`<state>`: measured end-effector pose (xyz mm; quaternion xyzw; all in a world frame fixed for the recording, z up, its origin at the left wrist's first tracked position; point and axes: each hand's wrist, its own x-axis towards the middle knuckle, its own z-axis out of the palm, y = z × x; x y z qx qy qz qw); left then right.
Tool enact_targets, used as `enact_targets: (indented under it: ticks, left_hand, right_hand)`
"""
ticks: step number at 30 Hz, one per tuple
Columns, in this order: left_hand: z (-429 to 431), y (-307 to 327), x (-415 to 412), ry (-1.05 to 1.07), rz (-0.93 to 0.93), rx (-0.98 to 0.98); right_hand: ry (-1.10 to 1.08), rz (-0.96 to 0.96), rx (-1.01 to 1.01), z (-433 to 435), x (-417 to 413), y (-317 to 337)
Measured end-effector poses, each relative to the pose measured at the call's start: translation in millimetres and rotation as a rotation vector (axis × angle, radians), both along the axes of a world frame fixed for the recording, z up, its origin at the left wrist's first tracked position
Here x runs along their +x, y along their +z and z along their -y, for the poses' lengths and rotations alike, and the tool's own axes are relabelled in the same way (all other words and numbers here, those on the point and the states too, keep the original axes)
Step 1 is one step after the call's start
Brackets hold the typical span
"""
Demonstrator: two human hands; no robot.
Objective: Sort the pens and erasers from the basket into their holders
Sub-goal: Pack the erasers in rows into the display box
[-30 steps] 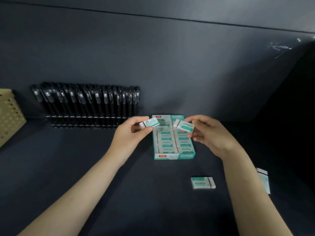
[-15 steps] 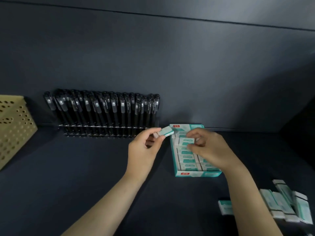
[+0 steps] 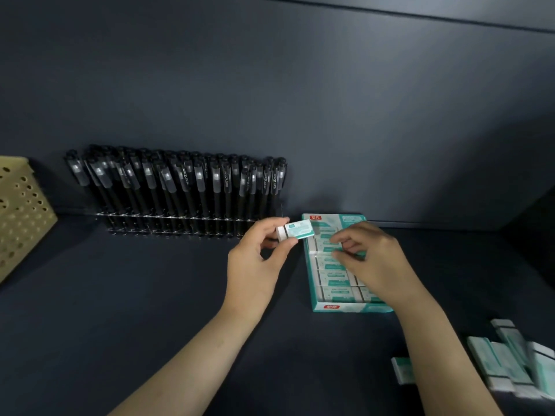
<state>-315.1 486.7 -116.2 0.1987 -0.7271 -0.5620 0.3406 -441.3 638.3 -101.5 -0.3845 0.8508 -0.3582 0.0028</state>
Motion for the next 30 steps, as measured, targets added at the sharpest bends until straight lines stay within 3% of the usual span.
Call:
enact_targets:
  ticks: [7, 11, 13, 15, 21, 30]
  left_hand:
    - [-10.8, 7.0, 0.9, -0.083, -0.006, 0.125]
    - [-12.1, 5.3, -0.7, -0.129, 0.021, 0.132]
    - [-11.7, 2.1, -1.9, -0.184, 0.045, 0.064]
    - [-10.3, -2.3, -3.1, -0.202, 0.109, -0.129]
    - [-11.0, -11.1, -4.8, -0.223, 0.378, -0.495]
    - [-14.9, -13.8, -4.3, -0.191, 0.399, -0.579]
  right_hand:
    - [0.104, 0.285, -0.287, -1.6, 14.6, 20.0]
    - [0.120, 0.368, -0.350, -2.8, 15.8, 23.1]
    - [0.045, 0.442, -0.420, -8.3, 9.3, 24.4]
    - [-0.053, 0.511, -0.467, -16.5, -0.5, 23.1]
    - [-0.219, 0.460, -0.227, -41.1, -19.2, 13.8]
    - [-0.209, 0.295, -0.005, -40.2, -18.1, 13.1]
